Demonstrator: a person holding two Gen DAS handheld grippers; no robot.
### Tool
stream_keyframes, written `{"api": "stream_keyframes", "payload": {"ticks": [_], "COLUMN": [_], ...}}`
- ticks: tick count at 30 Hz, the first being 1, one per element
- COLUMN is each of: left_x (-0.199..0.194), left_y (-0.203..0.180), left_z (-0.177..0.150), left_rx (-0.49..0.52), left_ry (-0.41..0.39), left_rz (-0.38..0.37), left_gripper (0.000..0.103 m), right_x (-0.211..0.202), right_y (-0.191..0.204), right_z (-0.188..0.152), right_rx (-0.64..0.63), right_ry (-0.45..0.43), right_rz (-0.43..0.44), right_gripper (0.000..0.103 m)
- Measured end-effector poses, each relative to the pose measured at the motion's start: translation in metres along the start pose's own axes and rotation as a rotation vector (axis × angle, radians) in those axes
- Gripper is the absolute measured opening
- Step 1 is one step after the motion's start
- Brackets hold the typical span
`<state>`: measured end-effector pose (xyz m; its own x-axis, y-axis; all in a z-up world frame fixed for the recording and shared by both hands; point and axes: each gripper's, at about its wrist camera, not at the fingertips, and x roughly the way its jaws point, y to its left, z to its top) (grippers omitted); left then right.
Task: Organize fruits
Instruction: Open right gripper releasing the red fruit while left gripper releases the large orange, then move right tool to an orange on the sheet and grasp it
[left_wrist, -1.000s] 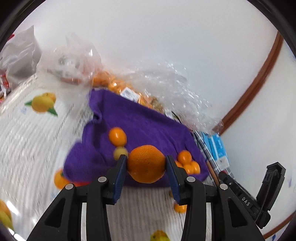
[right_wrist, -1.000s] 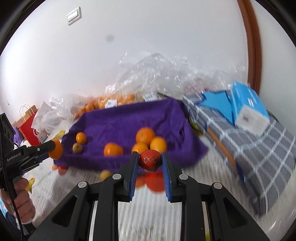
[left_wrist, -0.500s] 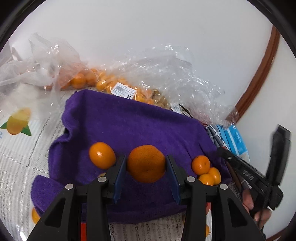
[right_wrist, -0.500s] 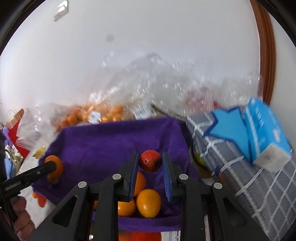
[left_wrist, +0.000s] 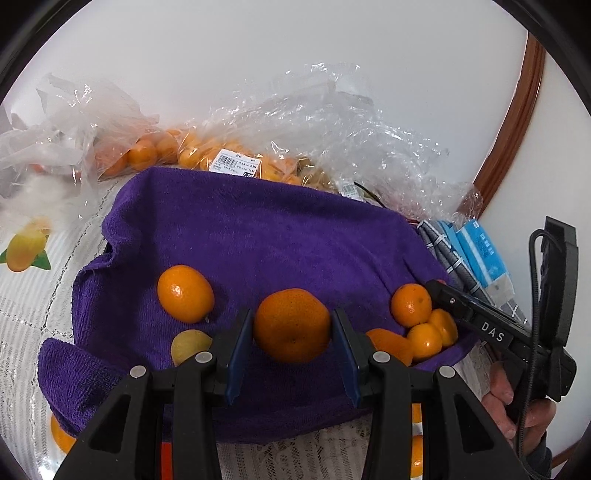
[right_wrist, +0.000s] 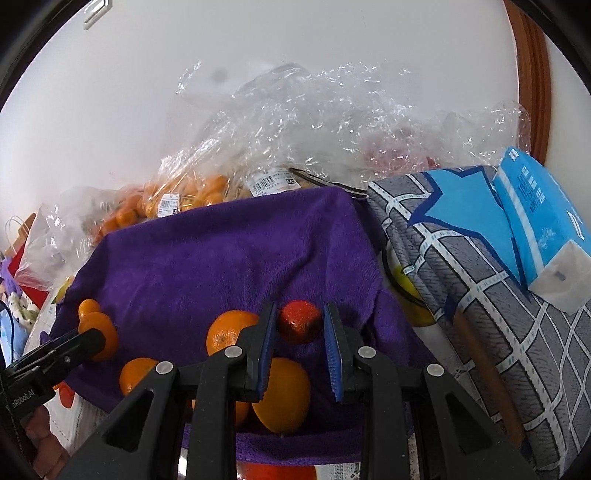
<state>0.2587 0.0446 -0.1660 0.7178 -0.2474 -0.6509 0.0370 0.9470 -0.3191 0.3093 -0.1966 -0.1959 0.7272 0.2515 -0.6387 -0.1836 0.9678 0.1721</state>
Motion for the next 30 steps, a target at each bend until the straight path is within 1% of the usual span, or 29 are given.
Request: {"api": "stream_keyframes", "payload": {"ticks": [4, 6, 8, 12, 14, 15, 16, 19, 22, 24, 27, 30], "left_x": [0.002, 0.003, 0.003, 0.001, -0.005, -0.008, -0.013, -0.023, -0.042, -0.055, -0.076, -0.093], "left_y": [-0.003, -0.004, -0.005, -0.006, -0.004, -0.003, -0.001, 0.005, 0.011, 0.016, 0.031, 0.045], "left_z": [-0.001, -0.001, -0.001, 0.0, 0.0, 0.001, 0.002, 0.004, 0.009, 0.01, 0.003, -0.015], "left_rx": [0.021, 0.027, 0.029, 0.034, 0.029, 0.021, 0.008, -0.015, -0.031, -0.047, -0.083, -0.088], "left_ry": [0.005, 0.01, 0.011, 0.01, -0.012, -0.025, -0.046, -0.069, -0.109, -0.126, -0.135, -0.131], "left_rz": [0.022, 0.026, 0.026, 0.02, 0.001, -0.011, -0.022, -0.009, 0.009, 0.006, 0.0, 0.025], "left_gripper": [0.041, 0.041, 0.041, 0.041, 0.045, 0.049, 0.051, 0.051, 0.051, 0.051, 0.051, 0.051], "right_x": [-0.002, -0.005, -0.01, -0.03, -0.041, -0.048, -0.054, -0.07, -0.083, -0.088, -0.092, -0.089], "right_y": [0.0, -0.001, -0.002, 0.004, 0.01, 0.014, 0.017, 0.026, 0.042, 0.052, 0.064, 0.072], "right_z": [-0.001, -0.001, -0.001, -0.004, -0.008, -0.01, -0.014, -0.026, -0.045, -0.055, -0.07, -0.082], "right_rx": [0.001, 0.01, 0.021, 0.023, 0.012, 0.01, 0.012, 0.023, -0.011, -0.042, -0.075, -0.075], "right_ry": [-0.009, -0.016, -0.022, -0.04, -0.057, -0.062, -0.061, -0.044, -0.021, -0.004, 0.02, 0.039], "right_rz": [-0.008, -0.015, -0.022, -0.027, -0.031, -0.032, -0.029, -0.014, 0.008, 0.016, 0.038, 0.043], "right_gripper": [0.026, 0.03, 0.038, 0.044, 0.046, 0.047, 0.047, 0.047, 0.047, 0.047, 0.047, 0.047]}}
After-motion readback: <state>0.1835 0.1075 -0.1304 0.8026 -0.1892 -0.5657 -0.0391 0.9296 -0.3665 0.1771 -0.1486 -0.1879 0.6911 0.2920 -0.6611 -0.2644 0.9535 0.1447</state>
